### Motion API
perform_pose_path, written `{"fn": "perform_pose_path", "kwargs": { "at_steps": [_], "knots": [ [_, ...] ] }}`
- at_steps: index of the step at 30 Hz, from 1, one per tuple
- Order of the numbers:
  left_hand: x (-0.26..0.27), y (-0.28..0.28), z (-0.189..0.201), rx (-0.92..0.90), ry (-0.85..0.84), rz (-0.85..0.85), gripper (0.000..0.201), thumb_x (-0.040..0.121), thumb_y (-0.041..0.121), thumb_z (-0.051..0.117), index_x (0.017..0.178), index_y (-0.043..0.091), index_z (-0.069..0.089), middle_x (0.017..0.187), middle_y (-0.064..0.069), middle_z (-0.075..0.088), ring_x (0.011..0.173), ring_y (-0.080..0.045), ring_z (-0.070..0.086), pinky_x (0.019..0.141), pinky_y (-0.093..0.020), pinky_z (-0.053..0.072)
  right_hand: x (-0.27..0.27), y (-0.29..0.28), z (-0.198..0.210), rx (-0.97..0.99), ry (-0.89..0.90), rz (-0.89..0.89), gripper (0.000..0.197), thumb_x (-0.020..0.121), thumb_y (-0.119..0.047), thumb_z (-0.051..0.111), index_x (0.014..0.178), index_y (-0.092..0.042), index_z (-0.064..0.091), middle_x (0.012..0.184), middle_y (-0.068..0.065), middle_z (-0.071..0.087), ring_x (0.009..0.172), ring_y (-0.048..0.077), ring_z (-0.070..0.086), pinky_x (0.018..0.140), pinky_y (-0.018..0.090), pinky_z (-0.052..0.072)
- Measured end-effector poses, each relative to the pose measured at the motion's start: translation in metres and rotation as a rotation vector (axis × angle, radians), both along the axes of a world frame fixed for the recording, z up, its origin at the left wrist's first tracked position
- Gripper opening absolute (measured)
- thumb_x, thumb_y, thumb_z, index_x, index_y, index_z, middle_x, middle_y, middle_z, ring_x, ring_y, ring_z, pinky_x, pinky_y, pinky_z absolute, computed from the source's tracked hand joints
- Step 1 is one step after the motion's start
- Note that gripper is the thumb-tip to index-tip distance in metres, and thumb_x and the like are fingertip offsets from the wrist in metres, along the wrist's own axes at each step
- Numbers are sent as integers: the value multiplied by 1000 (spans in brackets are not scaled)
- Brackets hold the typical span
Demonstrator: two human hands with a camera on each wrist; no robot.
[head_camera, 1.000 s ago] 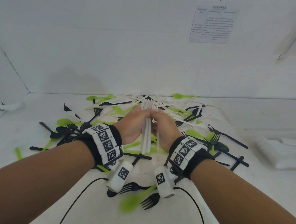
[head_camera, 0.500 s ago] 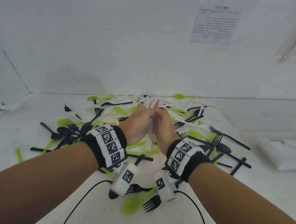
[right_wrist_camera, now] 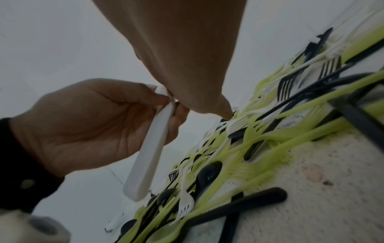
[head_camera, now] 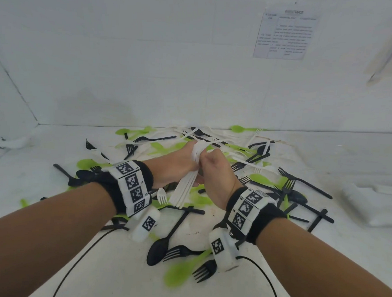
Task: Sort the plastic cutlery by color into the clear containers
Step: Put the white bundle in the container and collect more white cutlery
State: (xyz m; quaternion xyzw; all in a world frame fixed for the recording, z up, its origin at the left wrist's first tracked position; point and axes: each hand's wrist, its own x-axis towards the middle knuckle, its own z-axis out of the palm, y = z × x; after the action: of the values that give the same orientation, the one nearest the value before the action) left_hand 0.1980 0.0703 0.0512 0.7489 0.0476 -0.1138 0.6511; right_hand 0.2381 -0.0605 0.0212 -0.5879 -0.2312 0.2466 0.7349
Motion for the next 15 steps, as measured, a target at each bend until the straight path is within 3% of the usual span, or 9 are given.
{"fn": "perform_pose_path", "kwargs": {
  "at_steps": [2, 5, 7, 8, 9, 11, 12, 14, 15],
  "knots": [
    [-2, 7, 0, 5, 7, -34, 70, 95, -5, 47, 156, 16, 19, 100, -12, 64, 77, -26, 64, 69, -36, 53, -4, -1, 3, 33, -3, 23, 72, 105, -2, 22, 51, -31, 61, 56, -4, 52, 54, 17, 43, 52, 26, 38],
    [-5, 12, 1, -43, -31, -59, 47, 100, -10, 41, 142, 11, 37, 92, -3, 62, 67, -22, 56, 61, -32, 50, -4, -2, 5, -37, -33, 1, 66, 106, -10, 26, 57, -33, 64, 59, -10, 56, 66, 15, 49, 74, 29, 46],
    [-7, 13, 2, -55, -47, -30, 41, 101, -9, 39, 132, 16, 43, 98, -6, 60, 65, -19, 50, 59, -31, 45, 0, 2, 4, -150, -55, -49, 36, 98, -33, 36, 78, -32, 67, 82, -3, 64, 87, 20, 58, 102, 43, 46],
    [-8, 14, 1, -53, -37, -8, 44, 101, -8, 40, 133, 22, 42, 101, -8, 60, 64, -18, 49, 59, -32, 42, 5, 3, 2, -242, -68, -119, 25, 88, -44, 44, 91, -33, 66, 102, 3, 64, 103, 26, 59, 109, 50, 41],
    [-8, 16, -1, -52, -18, 23, 50, 101, -6, 42, 136, 29, 36, 103, -11, 59, 64, -18, 48, 60, -33, 41, 12, 2, -4, -369, -124, -196, 35, 80, -48, 52, 111, -35, 64, 124, 7, 57, 122, 29, 52, 114, 51, 37],
    [-6, 21, -5, -40, 31, 37, 67, 99, -4, 45, 142, 41, 22, 96, -13, 57, 64, -19, 47, 61, -35, 41, 17, -5, -7, -560, -376, -268, 72, 82, -35, 65, 150, -33, 41, 147, 4, 34, 139, 22, 31, 118, 43, 29],
    [-6, 22, -6, -4, 40, 15, 68, 98, -4, 46, 144, 39, 23, 88, -12, 55, 63, -20, 48, 64, -36, 41, 17, -8, -7, -588, -564, -243, 74, 86, -27, 68, 153, -32, 37, 148, 3, 33, 139, 20, 29, 118, 39, 28],
    [-8, 24, -5, 89, 37, -42, 66, 95, -4, 46, 150, 29, 31, 76, -8, 56, 60, -19, 50, 74, -40, 43, 18, -14, -6, -592, -867, -166, 59, 89, -20, 68, 144, -34, 53, 143, 0, 45, 133, 19, 38, 114, 38, 33],
    [-9, 24, -5, 109, 41, -71, 64, 95, -3, 48, 150, 26, 34, 78, -10, 61, 60, -19, 52, 76, -42, 43, 22, -16, -7, -607, -935, -145, 51, 88, -19, 69, 136, -33, 61, 136, -3, 54, 126, 18, 46, 109, 37, 37]
  ]
}}
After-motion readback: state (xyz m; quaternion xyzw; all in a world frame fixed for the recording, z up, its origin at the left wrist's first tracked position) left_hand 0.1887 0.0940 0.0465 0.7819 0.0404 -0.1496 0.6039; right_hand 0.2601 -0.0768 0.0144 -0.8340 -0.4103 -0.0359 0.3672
